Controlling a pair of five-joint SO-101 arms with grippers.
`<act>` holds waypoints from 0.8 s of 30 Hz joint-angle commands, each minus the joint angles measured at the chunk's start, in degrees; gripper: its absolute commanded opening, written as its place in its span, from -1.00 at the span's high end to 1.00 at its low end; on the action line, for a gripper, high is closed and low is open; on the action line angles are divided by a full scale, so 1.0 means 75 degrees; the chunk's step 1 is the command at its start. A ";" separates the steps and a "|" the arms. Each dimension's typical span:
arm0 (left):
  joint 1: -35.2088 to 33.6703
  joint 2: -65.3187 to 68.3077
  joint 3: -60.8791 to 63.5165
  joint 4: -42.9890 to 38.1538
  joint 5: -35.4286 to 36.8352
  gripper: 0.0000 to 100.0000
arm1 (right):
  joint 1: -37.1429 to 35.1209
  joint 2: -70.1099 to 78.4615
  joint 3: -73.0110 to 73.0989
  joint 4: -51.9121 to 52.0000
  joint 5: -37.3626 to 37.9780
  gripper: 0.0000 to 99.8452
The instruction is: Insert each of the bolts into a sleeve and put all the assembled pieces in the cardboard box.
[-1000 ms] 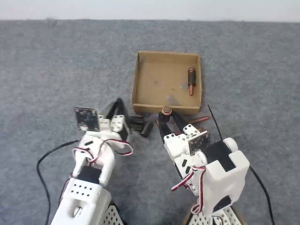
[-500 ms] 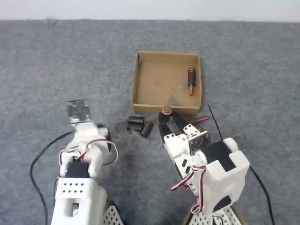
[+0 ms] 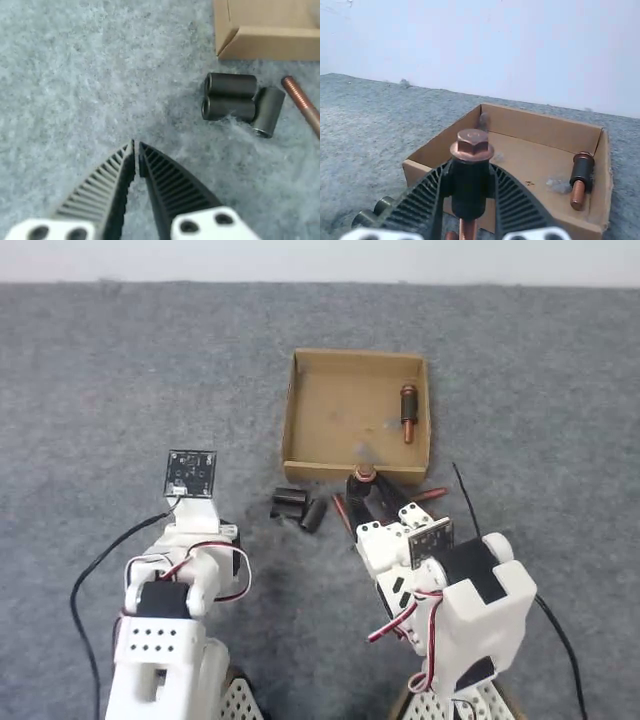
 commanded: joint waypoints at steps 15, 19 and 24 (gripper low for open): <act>0.0035 -0.4337 0.0862 0.0879 -0.0059 0.98 | 0.0088 -0.0158 -0.0293 -0.0229 -0.0012 0.99; 0.0023 -0.4325 0.0990 0.0586 -0.0059 0.98 | 0.0123 -0.0158 -0.0328 -0.0240 -0.0012 0.99; 0.0059 -0.4630 0.1448 0.0574 -0.0059 0.98 | 0.0229 -0.0158 -0.0375 -0.0404 -0.0012 0.99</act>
